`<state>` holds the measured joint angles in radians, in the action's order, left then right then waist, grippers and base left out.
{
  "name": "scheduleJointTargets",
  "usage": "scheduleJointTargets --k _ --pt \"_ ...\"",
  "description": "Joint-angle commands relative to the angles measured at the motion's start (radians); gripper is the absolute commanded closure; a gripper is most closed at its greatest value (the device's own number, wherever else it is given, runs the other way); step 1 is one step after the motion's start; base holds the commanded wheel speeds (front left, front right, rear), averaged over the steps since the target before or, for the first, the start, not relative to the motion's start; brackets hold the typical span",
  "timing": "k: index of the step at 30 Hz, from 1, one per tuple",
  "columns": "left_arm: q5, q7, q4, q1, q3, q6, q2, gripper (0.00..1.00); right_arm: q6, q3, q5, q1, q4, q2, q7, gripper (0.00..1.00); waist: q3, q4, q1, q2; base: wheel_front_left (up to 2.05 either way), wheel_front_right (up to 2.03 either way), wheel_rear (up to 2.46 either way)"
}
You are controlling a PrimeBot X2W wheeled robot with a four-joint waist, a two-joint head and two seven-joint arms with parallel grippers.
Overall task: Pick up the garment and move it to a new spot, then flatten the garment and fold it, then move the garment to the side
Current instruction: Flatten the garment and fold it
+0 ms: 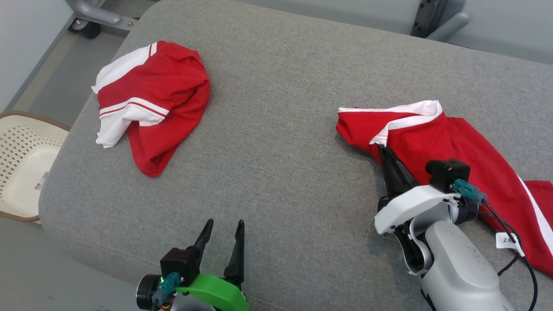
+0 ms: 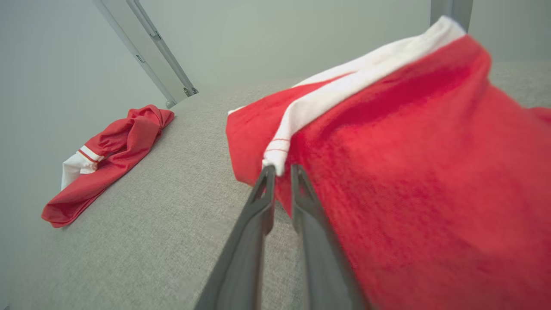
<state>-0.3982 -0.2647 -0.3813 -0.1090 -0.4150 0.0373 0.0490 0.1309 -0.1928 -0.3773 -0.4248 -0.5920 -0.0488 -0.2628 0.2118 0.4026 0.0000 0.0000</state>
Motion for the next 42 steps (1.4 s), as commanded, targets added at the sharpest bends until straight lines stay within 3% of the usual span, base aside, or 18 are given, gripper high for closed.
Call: scheduleJointTargets --k 1,7,13,18,25,31,36,42 --pt "-0.013 0.000 -0.001 -0.014 0.003 0.003 0.003 0.00 0.000 0.005 -0.006 -0.006 0.004 -0.004 -0.003 1.00 -0.001 0.001 0.0000 0.0000 0.00 0.00 0.00" --pt "-0.011 0.000 -0.009 0.010 0.021 0.002 0.003 0.00 0.000 0.026 0.000 0.011 0.032 -0.004 -0.003 1.00 -0.017 -0.019 0.0000 0.0000 0.00 0.00 0.00" --pt "0.007 0.000 -0.019 0.029 0.038 -0.015 0.003 0.00 0.000 0.084 0.035 0.059 0.125 -0.017 -0.003 1.00 -0.056 -0.110 0.0000 0.0000 0.00 0.00 0.00" --pt "0.004 0.000 -0.018 0.005 0.023 -0.023 0.003 0.00 0.000 0.121 0.073 0.084 0.212 -0.134 -0.003 1.00 -0.083 -0.198 0.0000 0.0000 0.00 0.00 0.00" --pt "0.005 0.000 -0.035 -0.003 0.010 -0.026 0.003 0.00 -0.001 0.059 0.113 0.008 0.244 -0.374 -0.003 1.00 -0.108 -0.287 0.0000 0.0000 0.00 0.00 0.00" --pt "0.006 0.000 -0.053 0.003 0.001 -0.029 0.003 0.00 0.000 -0.067 0.123 -0.078 0.223 -0.473 -0.003 1.00 -0.108 -0.308 0.0000 0.0000 0.00 0.00 0.00" --pt "0.001 0.000 -0.066 0.008 0.000 -0.034 0.003 0.00 -0.001 -0.165 0.108 -0.006 0.165 -0.456 -0.003 1.00 -0.114 -0.300 0.0000 0.0000 0.00 0.00 0.00" --pt "0.016 0.000 -0.078 0.027 0.020 -0.036 0.003 0.00 -0.001 -0.175 0.117 0.121 0.095 -0.407 -0.003 0.99 -0.130 -0.308 0.0000 0.0000 0.00 0.00 0.00"
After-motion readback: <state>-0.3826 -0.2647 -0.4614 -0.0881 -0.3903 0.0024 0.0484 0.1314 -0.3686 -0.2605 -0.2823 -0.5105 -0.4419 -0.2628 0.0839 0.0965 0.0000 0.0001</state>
